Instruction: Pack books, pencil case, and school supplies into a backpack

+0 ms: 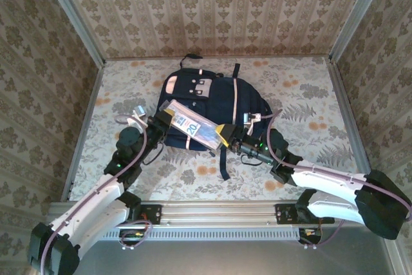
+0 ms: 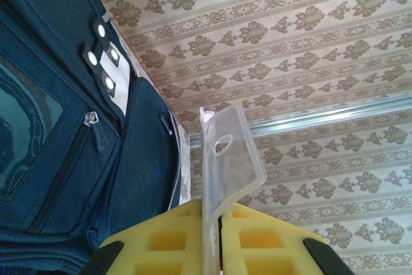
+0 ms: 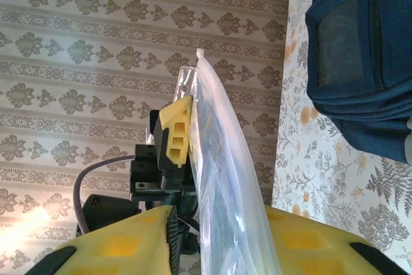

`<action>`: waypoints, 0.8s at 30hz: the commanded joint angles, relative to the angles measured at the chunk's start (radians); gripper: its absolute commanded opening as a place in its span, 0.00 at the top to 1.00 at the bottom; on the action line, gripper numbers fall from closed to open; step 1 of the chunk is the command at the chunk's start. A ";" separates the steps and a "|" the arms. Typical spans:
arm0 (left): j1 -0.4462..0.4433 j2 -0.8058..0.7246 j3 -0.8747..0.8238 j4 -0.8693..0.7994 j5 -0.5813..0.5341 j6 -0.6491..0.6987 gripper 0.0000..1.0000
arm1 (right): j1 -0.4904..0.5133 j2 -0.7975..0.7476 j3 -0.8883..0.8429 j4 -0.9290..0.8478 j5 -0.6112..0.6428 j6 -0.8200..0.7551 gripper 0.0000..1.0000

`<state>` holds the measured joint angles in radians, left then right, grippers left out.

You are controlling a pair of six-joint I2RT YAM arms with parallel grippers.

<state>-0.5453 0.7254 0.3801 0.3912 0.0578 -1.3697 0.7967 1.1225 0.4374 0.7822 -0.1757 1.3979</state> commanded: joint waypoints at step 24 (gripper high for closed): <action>-0.066 0.606 0.654 -0.566 0.372 0.658 0.34 | -0.426 -0.537 0.320 -1.281 0.322 -0.473 1.00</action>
<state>-0.5755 1.2167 0.9188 -0.0551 0.3302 -0.8936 0.4088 0.5976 0.6914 -0.1822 0.0139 1.0416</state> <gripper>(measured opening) 0.659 0.094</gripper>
